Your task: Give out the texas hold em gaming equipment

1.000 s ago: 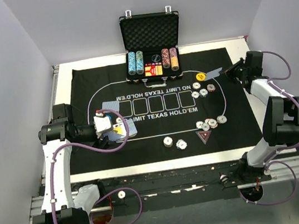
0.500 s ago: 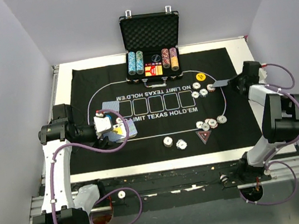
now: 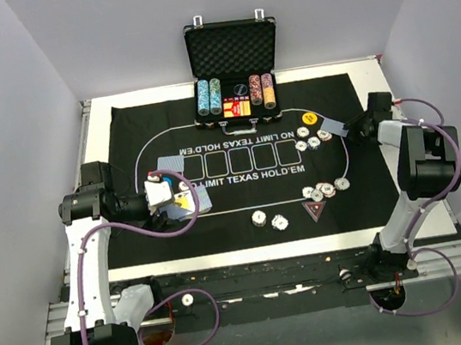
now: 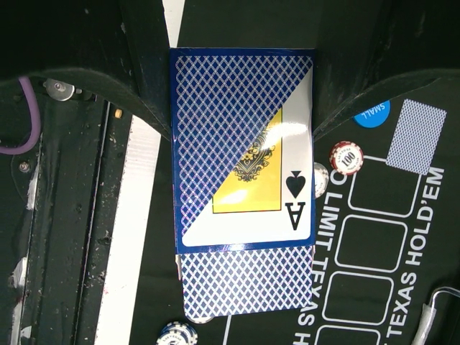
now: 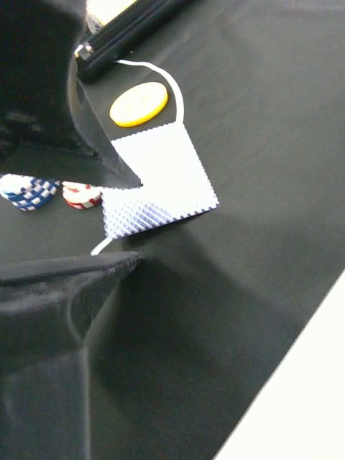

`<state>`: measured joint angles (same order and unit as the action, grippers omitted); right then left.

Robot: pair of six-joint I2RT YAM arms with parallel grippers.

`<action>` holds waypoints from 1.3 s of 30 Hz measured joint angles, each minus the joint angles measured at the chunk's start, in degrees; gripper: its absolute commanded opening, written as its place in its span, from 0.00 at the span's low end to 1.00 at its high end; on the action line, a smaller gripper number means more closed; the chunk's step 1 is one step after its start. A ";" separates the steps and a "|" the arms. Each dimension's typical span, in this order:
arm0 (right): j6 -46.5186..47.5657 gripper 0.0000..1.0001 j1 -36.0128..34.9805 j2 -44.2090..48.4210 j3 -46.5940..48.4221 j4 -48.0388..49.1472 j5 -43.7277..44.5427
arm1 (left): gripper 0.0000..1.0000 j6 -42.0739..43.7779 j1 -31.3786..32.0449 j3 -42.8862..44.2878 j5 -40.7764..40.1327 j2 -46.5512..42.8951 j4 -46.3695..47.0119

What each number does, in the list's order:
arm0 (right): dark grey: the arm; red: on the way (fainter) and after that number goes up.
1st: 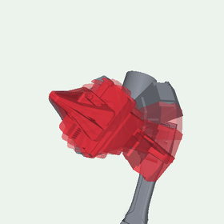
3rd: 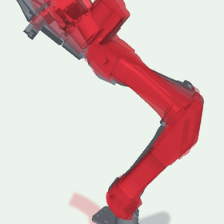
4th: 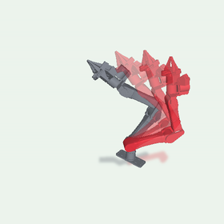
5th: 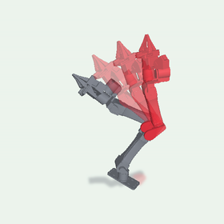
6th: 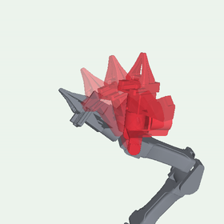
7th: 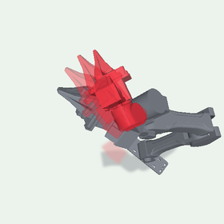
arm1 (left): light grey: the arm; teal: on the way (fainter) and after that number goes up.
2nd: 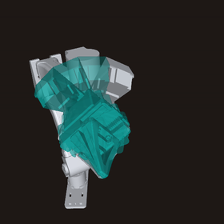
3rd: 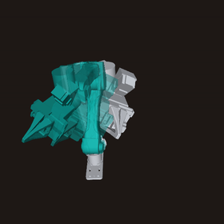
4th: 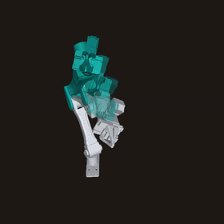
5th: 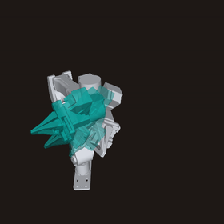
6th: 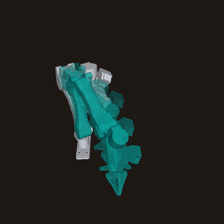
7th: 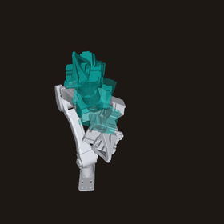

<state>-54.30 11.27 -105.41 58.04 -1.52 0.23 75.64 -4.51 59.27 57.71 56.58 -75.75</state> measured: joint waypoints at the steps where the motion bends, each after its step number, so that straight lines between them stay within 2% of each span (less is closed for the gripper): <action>1: 0.02 0.59 0.00 0.28 0.20 -0.22 0.07 | 0.47 0.00 0.00 0.00 0.00 -0.07 -0.11; 6: 0.72 0.71 0.00 4.35 -1.86 -2.99 -0.17 | 0.47 0.02 0.00 0.00 0.00 -0.44 -0.39; 10: 1.44 0.74 -0.11 12.46 -3.78 -7.63 -0.83 | 0.47 0.20 0.00 0.00 0.00 -0.44 -0.48; 14: 2.58 0.88 -2.38 22.84 -3.98 -10.69 -2.10 | 0.47 0.35 0.00 0.00 0.00 -0.42 -0.52; 17: 3.85 1.00 -9.99 32.02 -4.22 -11.54 -3.78 | 0.47 0.44 0.00 0.00 0.00 -0.42 -0.66; 21: 5.57 1.00 -26.36 38.62 -3.19 -11.45 -9.33 | 0.47 0.44 0.00 0.15 0.00 -0.44 -0.72; 26: 5.95 1.00 -39.69 36.17 -2.62 -9.97 -17.05 | 0.47 0.44 0.00 0.26 0.04 -0.42 -0.74; 32: 5.95 1.00 -54.34 25.73 2.03 -8.28 -20.13 | 0.47 0.44 0.00 0.28 0.13 -0.44 -0.76; 35: 5.81 1.00 -58.75 21.70 4.17 -5.62 -22.05 | 0.47 0.42 0.00 0.31 0.17 -0.44 -0.76; 39: 4.66 1.00 -60.50 19.52 4.37 -1.44 -24.46 | 0.47 0.44 0.00 0.31 0.22 -0.44 -0.76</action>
<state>-49.65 -49.23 -85.89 62.41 -2.96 -24.23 76.07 -4.51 59.57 57.93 56.14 -76.51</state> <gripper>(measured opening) 0.998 0.719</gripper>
